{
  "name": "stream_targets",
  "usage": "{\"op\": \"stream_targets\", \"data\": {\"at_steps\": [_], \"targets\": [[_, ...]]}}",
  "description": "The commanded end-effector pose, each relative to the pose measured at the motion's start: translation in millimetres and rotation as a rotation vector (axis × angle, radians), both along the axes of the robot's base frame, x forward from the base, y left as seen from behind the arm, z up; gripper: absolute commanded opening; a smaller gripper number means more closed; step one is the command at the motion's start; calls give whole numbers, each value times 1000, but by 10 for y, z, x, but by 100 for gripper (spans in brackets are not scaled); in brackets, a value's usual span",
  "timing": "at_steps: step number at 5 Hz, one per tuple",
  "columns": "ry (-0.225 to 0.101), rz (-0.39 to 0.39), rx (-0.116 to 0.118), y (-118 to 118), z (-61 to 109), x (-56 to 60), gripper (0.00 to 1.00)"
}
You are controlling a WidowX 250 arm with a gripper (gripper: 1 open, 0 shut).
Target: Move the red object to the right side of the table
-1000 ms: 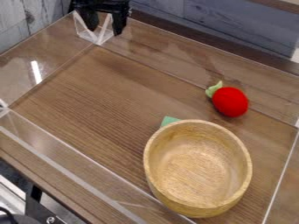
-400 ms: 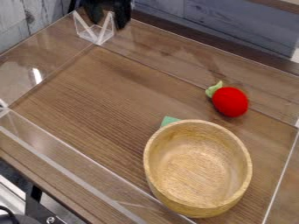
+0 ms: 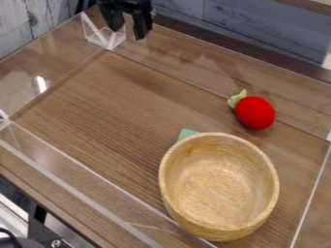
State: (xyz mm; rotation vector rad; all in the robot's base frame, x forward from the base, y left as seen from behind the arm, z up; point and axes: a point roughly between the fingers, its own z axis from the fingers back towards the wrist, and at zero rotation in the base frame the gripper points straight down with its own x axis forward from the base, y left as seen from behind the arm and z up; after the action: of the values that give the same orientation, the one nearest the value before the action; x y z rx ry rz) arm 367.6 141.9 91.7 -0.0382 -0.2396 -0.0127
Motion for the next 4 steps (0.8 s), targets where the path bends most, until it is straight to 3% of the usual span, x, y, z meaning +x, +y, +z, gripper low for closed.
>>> {"op": "stream_targets", "data": {"at_steps": [1,3,4], "targets": [[-69,-32,36,127,142,66,100],[-95,23,55,277,449,39,100],[-104,47,64,322,395,38,100]]}}
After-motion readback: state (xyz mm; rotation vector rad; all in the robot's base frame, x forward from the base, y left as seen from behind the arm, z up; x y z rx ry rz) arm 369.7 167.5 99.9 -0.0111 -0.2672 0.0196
